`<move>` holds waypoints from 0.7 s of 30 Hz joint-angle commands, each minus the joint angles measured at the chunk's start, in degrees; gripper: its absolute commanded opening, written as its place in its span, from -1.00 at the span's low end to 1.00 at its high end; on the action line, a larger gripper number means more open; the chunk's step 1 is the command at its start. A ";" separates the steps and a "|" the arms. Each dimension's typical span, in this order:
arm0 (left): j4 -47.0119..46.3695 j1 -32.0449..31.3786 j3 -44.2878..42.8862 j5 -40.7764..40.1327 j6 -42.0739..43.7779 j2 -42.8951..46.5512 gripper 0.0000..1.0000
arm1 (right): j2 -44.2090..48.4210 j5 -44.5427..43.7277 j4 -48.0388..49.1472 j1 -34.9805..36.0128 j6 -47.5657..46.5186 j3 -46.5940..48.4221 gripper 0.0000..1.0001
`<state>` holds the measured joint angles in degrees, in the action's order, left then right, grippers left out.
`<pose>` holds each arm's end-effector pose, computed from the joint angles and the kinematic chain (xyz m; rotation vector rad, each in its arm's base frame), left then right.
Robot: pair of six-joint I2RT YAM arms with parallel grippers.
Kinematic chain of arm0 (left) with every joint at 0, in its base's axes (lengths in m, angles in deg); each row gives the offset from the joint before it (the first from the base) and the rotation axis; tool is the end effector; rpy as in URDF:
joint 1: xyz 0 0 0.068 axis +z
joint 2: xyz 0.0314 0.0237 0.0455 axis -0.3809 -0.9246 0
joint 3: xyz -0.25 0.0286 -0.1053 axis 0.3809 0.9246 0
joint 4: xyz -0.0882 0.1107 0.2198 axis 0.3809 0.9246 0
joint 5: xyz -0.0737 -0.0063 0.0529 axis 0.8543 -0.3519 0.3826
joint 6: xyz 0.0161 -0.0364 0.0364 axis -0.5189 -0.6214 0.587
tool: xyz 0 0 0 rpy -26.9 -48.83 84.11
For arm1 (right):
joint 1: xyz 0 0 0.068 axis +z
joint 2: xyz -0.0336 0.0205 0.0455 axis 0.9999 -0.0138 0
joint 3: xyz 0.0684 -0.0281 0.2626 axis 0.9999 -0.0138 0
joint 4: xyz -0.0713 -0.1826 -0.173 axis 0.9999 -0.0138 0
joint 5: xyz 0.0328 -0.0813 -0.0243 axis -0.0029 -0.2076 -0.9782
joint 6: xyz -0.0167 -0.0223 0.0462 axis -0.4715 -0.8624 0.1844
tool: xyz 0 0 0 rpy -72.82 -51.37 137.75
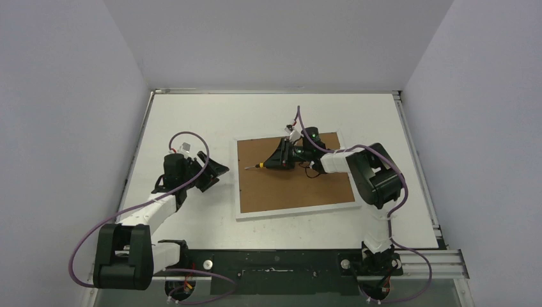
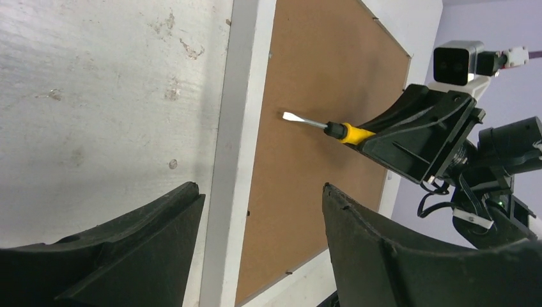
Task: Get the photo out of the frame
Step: Release the photo frame item from the photo frame.
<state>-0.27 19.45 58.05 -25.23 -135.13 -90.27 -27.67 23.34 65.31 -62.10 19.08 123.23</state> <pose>0.2219 -0.0267 0.1722 -0.7067 2.1998 -1.0004 0.3352 0.2025 0.1429 -0.1291 2.3898 1.6725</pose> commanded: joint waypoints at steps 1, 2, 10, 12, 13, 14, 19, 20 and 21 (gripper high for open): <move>-5.14 -1.38 -3.71 -1.15 3.13 -3.55 0.30 | -3.52 1.68 5.89 0.35 1.71 5.26 -0.89; -5.74 -1.55 -4.25 -1.66 3.10 -4.68 0.27 | -4.38 1.67 5.71 0.34 1.71 6.03 -0.89; -10.86 -2.93 -8.45 -2.93 2.55 -14.91 0.06 | -10.26 1.88 6.11 0.20 3.28 10.81 -0.89; -11.08 -3.07 -9.42 -3.57 3.05 -16.45 0.02 | -11.06 1.78 5.93 -0.21 3.71 11.34 -0.89; -11.12 -3.08 -9.82 -3.74 3.25 -17.20 0.00 | -11.43 1.84 5.87 -0.43 4.03 11.50 -0.89; -11.29 -3.10 -10.19 -3.81 3.45 -17.97 -0.02 | -11.67 1.87 6.16 -0.75 4.50 11.47 -0.89; -12.61 -3.21 -12.07 -3.09 4.09 -21.51 -0.10 | -13.28 1.54 4.27 -0.93 4.07 12.87 -0.89; -12.62 -3.16 -12.53 -3.04 4.21 -22.10 -0.12 | -13.46 1.44 3.73 -0.88 3.94 13.20 -0.90; -12.58 -3.18 -13.00 -2.96 4.32 -22.70 -0.13 | -13.59 1.49 3.16 -0.84 3.73 13.57 -0.89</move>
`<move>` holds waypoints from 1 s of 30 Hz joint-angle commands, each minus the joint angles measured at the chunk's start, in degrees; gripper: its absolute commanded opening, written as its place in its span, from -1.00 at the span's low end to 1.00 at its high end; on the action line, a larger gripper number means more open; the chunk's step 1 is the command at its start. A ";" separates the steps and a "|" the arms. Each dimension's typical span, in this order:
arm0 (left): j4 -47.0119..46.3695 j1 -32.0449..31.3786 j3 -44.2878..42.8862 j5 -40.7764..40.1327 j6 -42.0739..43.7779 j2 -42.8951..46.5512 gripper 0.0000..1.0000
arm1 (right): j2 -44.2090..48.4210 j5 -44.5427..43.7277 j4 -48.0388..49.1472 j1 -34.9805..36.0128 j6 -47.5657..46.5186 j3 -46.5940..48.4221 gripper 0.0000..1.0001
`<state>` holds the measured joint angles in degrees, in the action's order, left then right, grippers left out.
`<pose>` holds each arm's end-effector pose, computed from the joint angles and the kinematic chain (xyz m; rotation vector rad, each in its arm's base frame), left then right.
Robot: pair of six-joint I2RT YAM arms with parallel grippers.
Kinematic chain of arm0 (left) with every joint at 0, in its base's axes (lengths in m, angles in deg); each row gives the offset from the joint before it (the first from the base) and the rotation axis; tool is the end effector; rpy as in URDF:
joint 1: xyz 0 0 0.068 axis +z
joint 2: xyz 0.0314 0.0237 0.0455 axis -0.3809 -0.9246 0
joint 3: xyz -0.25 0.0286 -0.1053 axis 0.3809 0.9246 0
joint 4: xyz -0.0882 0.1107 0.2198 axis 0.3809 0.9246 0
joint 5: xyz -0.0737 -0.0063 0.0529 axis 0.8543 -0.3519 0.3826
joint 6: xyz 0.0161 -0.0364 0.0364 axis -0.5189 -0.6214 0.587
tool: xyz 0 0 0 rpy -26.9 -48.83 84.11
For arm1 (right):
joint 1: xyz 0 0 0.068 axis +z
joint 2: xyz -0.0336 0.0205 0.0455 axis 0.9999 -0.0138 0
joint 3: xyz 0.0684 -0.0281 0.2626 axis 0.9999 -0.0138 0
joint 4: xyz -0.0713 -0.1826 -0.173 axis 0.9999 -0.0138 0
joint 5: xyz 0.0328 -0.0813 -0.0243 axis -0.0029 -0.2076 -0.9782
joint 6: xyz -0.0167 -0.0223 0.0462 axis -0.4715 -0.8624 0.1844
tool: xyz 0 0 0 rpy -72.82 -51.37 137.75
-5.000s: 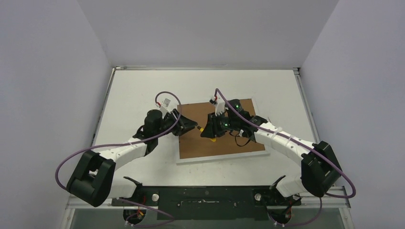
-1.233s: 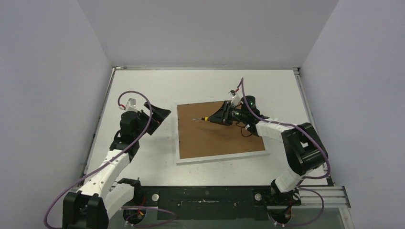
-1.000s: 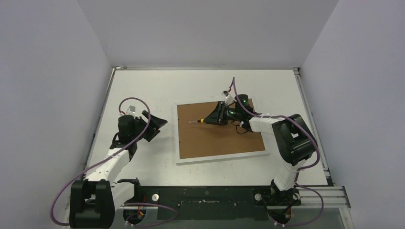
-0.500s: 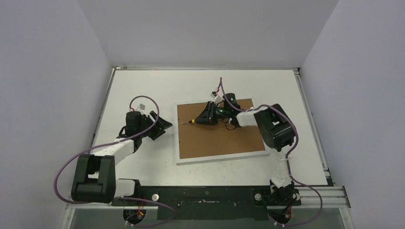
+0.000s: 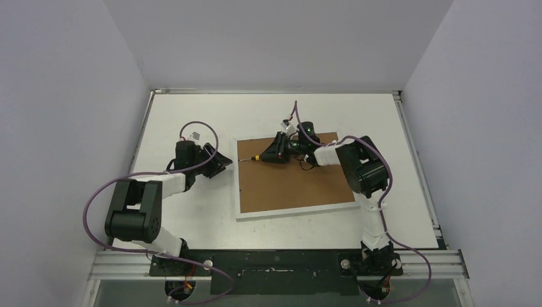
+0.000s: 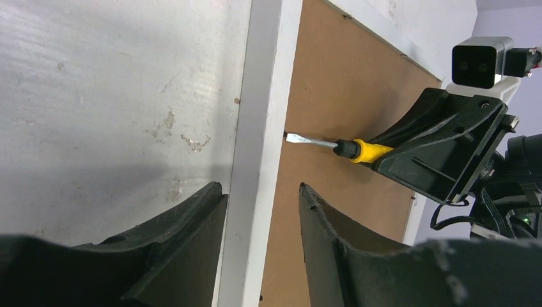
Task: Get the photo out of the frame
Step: Release the photo frame item from the photo frame.
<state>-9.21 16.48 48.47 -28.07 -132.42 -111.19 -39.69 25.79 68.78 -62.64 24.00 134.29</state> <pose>0.2831 -0.0431 0.1484 -0.6484 2.2583 -0.9391 0.3788 0.2213 0.1182 -0.0804 2.3834 1.7544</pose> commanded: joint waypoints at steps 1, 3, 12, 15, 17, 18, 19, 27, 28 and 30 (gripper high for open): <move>-3.72 -0.24 -3.79 -0.02 1.66 -2.42 -0.14 | -1.71 -1.02 -0.73 -0.35 -1.21 2.64 -0.89; -4.04 -0.32 -4.46 0.37 1.77 -3.53 -0.15 | -1.96 -1.26 -1.03 -0.36 -1.15 2.80 -0.89; -4.82 -1.24 -7.33 1.56 2.06 -8.06 -0.27 | -2.73 -1.85 -3.77 -0.33 -1.37 3.24 -0.89; -4.45 -1.51 -8.21 1.59 2.34 -8.96 -0.29 | -3.03 -2.10 -6.37 -0.25 -1.70 4.35 -0.89; -3.86 -1.63 -8.82 1.45 2.80 -9.37 -0.30 | -3.08 -2.33 -9.17 -0.07 -2.42 5.49 -0.89; -3.73 -1.64 -9.04 1.43 2.83 -9.55 -0.31 | -2.94 -2.53 -10.57 -0.13 -2.77 5.88 -0.89; -3.51 -1.71 -9.32 1.34 3.02 -9.73 -0.31 | -2.71 -2.86 -11.85 -0.14 -3.05 6.24 -0.89; -2.38 -2.20 -11.21 1.73 3.94 -11.73 -0.45 | -2.86 -4.81 -21.30 0.24 -2.95 9.65 -0.89; -2.20 -2.38 -11.51 1.83 4.08 -12.02 -0.48 | -2.86 -5.03 -22.08 0.29 -3.03 9.98 -0.89; -2.13 -2.58 -11.78 2.08 4.21 -12.69 -0.50 | -3.01 -5.36 -23.61 0.39 -3.11 10.58 -0.89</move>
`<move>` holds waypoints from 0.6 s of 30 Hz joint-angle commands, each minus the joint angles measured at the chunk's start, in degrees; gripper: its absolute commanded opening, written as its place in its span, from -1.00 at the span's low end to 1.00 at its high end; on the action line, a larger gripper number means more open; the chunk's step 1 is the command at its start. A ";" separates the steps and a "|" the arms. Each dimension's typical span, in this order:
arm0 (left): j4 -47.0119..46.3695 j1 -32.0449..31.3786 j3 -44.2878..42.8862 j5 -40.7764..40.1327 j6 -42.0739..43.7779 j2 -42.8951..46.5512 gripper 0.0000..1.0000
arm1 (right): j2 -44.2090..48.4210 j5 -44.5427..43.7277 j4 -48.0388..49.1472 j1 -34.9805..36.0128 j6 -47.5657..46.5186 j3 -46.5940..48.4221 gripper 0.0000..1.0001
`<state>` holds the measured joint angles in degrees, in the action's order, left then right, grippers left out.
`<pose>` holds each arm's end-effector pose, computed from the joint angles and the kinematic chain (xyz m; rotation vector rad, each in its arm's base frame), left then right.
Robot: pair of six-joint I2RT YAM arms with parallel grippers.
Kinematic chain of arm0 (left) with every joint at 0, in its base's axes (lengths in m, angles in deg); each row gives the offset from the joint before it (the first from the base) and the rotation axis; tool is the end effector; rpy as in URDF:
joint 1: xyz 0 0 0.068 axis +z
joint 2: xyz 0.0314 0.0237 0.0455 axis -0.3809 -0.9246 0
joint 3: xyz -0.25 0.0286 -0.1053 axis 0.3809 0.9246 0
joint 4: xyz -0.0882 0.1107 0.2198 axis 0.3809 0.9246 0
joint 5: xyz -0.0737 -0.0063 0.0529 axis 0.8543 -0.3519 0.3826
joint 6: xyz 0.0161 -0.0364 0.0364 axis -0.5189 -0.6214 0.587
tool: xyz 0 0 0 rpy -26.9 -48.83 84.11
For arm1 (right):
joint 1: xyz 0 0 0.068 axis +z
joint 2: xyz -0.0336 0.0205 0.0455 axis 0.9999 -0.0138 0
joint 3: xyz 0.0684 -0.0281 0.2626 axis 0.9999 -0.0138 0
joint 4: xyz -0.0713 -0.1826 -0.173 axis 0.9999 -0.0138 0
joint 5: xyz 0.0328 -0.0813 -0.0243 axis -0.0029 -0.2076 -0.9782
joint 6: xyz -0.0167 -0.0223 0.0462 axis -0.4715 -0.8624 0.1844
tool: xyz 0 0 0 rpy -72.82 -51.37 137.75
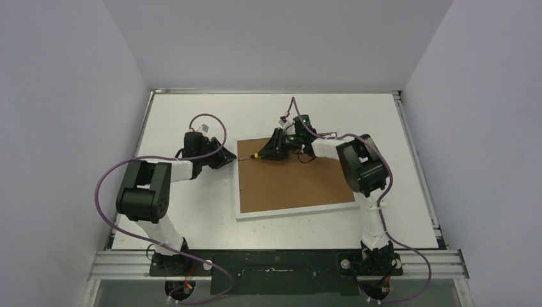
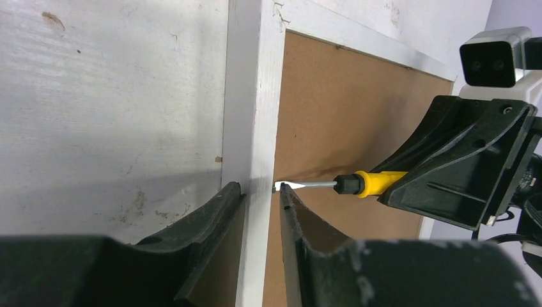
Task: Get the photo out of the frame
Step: Release the photo frame item from the photo frame.
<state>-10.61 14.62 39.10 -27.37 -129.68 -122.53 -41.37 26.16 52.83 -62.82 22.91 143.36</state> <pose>0.3267 -0.0588 0.1381 -0.5551 2.2915 -0.9428 0.3962 0.2285 0.1274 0.0040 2.5262 1.7304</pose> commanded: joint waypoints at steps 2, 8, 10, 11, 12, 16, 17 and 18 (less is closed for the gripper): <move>-0.83 -1.00 -2.56 1.83 1.41 -1.93 -0.51 | -1.46 -6.08 -8.93 0.79 -2.08 2.12 -0.89; -0.98 -2.11 -2.88 2.57 1.03 -3.17 -0.55 | -1.99 -5.99 -9.85 2.16 -1.38 3.41 -0.89; -1.33 -2.20 -2.87 2.93 0.89 -3.48 -0.59 | -1.96 -5.15 -8.14 2.50 -0.15 3.21 -0.89; -1.53 -2.24 -2.83 3.23 0.70 -3.60 -0.64 | -1.86 -4.65 -7.23 2.73 0.64 3.10 -0.89; -1.82 -2.25 -2.85 3.49 0.60 -3.75 -0.70 | -1.75 -4.24 -6.14 2.81 1.45 2.89 -0.89; -2.55 -2.24 -2.83 4.29 0.26 -4.22 -0.92 | -0.34 -2.98 -2.15 2.86 4.62 1.61 -0.89; -2.73 -2.25 -2.73 4.39 0.18 -4.25 -0.93 | -0.15 -2.79 -1.94 2.90 4.97 1.65 -0.89; -2.98 -2.25 -2.64 4.49 0.01 -4.29 -0.95 | 0.04 -2.73 -1.91 2.98 5.10 1.91 -0.89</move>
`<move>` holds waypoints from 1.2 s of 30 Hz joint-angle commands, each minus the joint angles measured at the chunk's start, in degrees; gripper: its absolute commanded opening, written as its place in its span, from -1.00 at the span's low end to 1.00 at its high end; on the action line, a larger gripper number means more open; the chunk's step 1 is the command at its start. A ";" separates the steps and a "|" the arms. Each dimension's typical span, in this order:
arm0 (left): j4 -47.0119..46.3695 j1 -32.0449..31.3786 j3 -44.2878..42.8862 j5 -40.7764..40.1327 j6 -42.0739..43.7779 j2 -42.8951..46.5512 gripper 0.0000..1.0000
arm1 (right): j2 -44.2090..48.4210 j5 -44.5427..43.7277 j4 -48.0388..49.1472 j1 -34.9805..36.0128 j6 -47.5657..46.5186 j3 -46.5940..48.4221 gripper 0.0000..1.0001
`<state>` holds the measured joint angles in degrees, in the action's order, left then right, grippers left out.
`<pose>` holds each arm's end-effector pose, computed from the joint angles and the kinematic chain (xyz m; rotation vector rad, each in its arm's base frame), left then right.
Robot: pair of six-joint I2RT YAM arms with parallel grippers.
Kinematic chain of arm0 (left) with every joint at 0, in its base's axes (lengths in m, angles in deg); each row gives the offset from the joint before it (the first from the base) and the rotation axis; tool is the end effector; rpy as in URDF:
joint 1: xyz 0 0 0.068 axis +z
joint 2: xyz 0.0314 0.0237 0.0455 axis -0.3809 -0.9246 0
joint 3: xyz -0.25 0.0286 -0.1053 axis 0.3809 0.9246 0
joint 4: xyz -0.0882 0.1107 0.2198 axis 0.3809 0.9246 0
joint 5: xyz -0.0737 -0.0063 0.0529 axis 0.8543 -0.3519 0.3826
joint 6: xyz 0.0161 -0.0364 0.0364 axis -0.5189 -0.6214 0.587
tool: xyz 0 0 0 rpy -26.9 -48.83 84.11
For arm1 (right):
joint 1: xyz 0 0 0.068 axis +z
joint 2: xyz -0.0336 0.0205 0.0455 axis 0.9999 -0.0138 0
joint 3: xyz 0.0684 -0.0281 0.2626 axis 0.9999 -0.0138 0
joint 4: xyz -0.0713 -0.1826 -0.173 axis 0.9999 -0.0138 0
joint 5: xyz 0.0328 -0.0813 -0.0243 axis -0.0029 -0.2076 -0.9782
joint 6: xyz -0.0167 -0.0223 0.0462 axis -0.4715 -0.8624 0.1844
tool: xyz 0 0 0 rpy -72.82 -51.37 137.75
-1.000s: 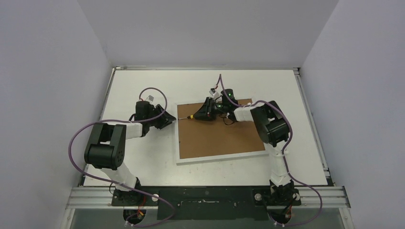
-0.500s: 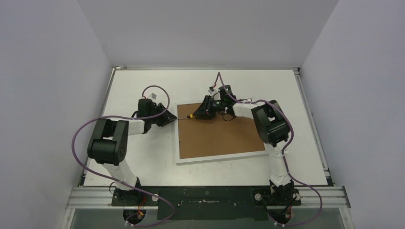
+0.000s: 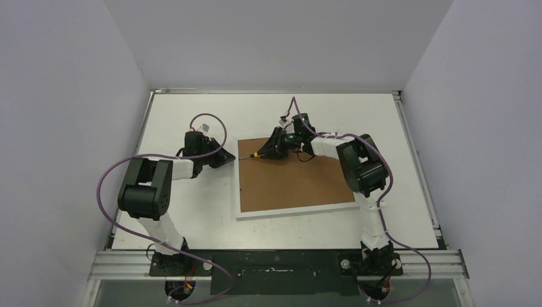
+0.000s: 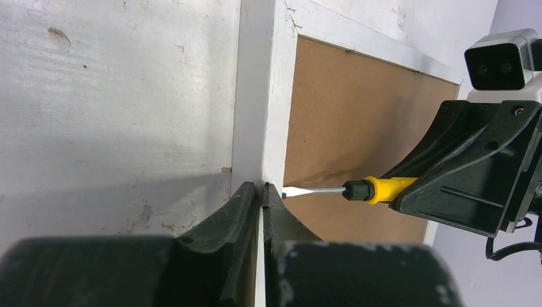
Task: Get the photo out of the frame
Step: Release the photo frame item from the photo frame.
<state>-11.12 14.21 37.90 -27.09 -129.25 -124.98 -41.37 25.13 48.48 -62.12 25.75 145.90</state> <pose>0.3326 -0.0622 0.1310 -0.5423 2.3086 -0.9450 0.3977 0.2351 0.1341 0.0895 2.5829 1.7256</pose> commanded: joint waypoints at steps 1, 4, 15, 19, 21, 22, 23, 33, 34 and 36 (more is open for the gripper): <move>-2.77 -1.88 -1.35 4.29 -0.59 -1.88 -0.96 | 0.12 -1.61 2.44 2.46 2.51 -0.39 -0.89; -3.20 -2.07 -1.16 4.47 -1.05 -1.98 -0.97 | -0.22 -1.60 2.19 2.95 2.72 0.43 -0.89; -5.65 -2.59 -0.07 6.24 -2.83 -2.22 -0.98 | -1.82 -1.69 3.54 3.75 3.54 0.52 -0.89; -6.97 -2.90 0.00 7.15 -3.84 -2.82 -0.98 | -2.32 -1.60 3.50 4.53 3.78 1.43 -0.89; -7.36 -3.12 0.02 7.44 -4.17 -2.94 -0.98 | -2.61 -1.60 3.50 4.85 3.86 1.84 -0.89; -7.51 -3.21 0.02 7.50 -4.29 -2.94 -0.98 | -2.69 -1.64 3.50 5.07 3.96 2.10 -0.89; -7.63 -3.31 0.10 7.63 -4.44 -2.94 -0.99 | -2.82 -1.73 3.50 5.22 3.98 2.37 -0.89; -8.42 -4.20 1.46 8.43 -5.17 -1.85 -0.99 | -3.33 -3.36 0.12 7.04 2.72 6.65 -0.89; -8.51 -4.21 1.66 8.52 -5.27 -1.70 -0.99 | -3.27 -3.67 -0.60 7.16 2.29 7.19 -0.89; -8.90 -4.34 2.21 8.53 -5.59 -1.41 -0.99 | -2.95 -5.08 -3.16 7.40 0.76 8.62 -0.89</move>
<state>-17.45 14.23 38.94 -27.74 -132.53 -126.62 -42.71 21.66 46.23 -61.40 27.82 150.62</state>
